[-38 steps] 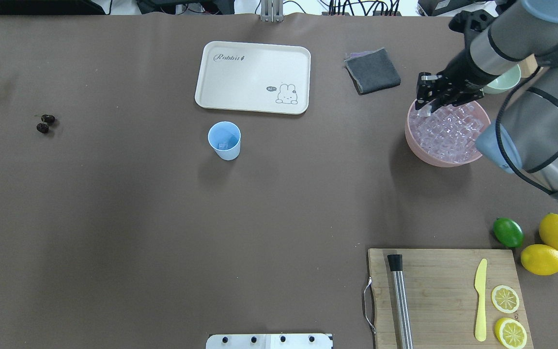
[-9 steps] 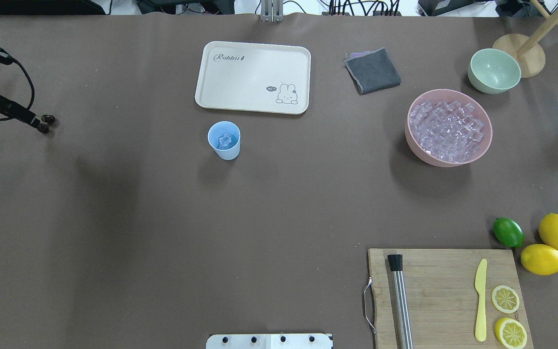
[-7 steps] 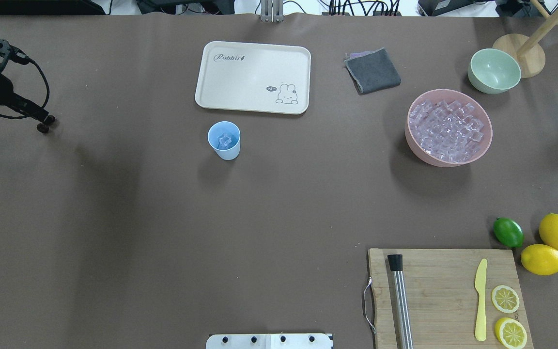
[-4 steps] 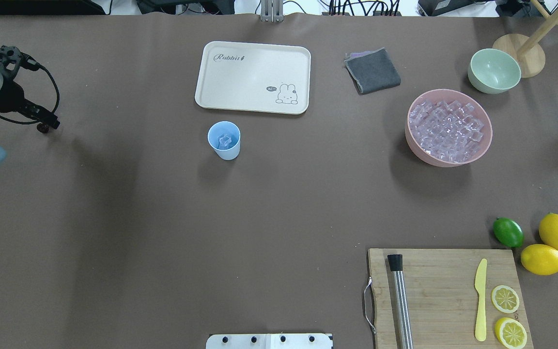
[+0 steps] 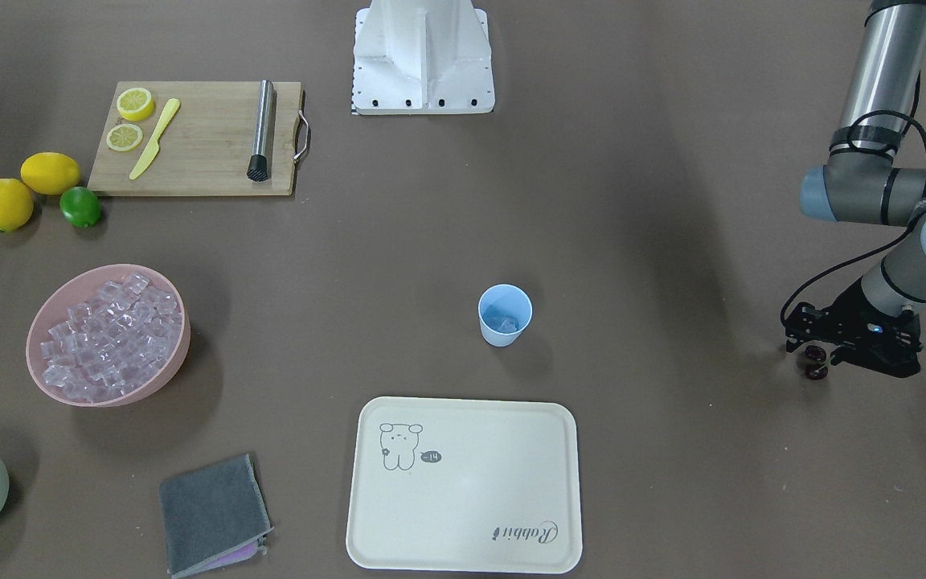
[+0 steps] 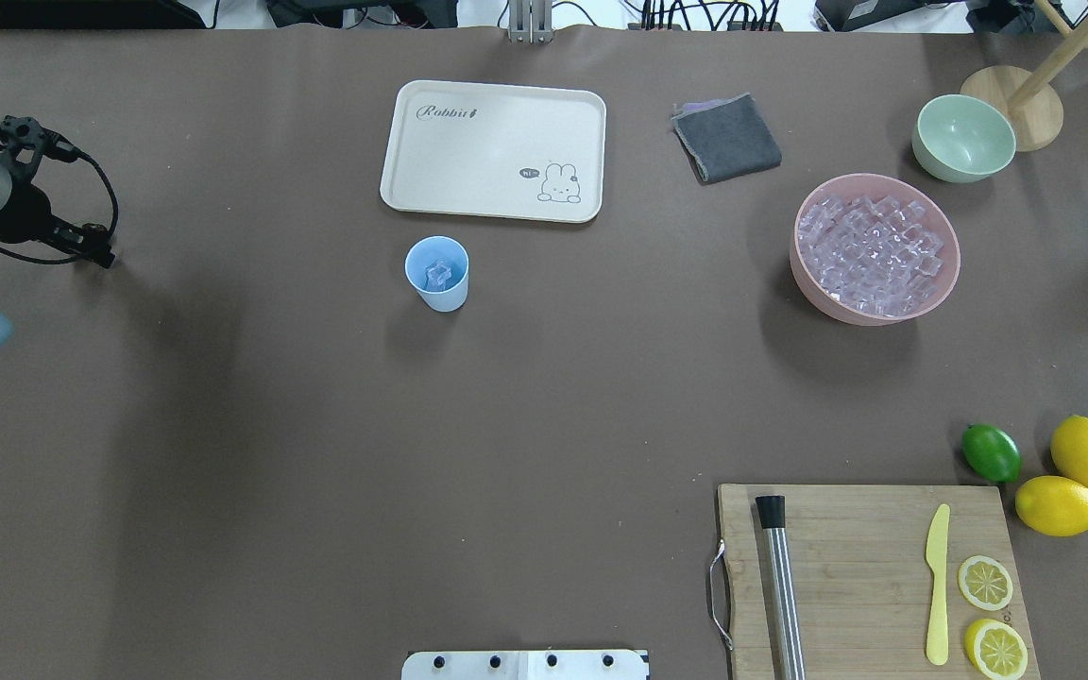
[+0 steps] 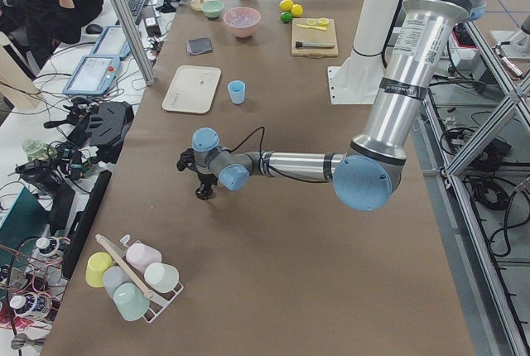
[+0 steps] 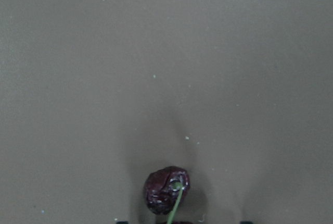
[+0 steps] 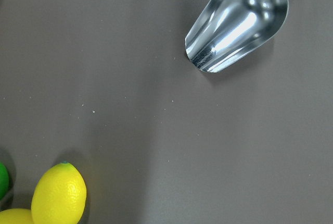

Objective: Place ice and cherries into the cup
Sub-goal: 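Lift the cherries with the left gripper and carry them over the blue cup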

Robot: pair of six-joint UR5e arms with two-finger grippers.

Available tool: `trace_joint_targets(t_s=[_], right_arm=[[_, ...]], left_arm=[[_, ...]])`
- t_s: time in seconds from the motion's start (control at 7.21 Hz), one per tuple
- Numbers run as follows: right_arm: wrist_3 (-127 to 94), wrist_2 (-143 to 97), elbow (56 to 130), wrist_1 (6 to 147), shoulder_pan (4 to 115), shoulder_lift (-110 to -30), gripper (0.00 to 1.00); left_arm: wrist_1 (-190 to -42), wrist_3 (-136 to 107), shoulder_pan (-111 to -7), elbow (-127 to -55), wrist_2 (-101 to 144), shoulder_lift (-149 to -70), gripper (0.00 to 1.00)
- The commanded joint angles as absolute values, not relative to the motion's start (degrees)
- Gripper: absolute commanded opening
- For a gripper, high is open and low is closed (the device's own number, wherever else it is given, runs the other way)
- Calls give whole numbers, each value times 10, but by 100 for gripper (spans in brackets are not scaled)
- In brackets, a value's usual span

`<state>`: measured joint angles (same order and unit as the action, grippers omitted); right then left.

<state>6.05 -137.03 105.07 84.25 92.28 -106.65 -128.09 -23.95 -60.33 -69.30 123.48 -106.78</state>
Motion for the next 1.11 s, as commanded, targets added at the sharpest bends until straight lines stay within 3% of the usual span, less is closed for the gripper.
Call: trace_joint_targets(t_s=[0.0,0.28,0.55,0.69,0.97], right_arm=[[61,-1371,1049,845,923,-1068,100],[61,-1371,1046,843,925,-1068,100],[61,-1370,1047,842,926,-1067,100],[58,-1370,1047,843,928,-1067,100],[51,-1368,1046,843,927,-1060,100]], left_arm=[[-1302,-280,-603,-693,1215,-1068,18],[-1296,-293,-605,-707,1216,-1084,16],[-1182,-421,-602,-792,1223,-1152,15],[-1123,-494,-567,-852,1219,-1174,16],[-1104,-665,-493,-902,1175,-1221,16]])
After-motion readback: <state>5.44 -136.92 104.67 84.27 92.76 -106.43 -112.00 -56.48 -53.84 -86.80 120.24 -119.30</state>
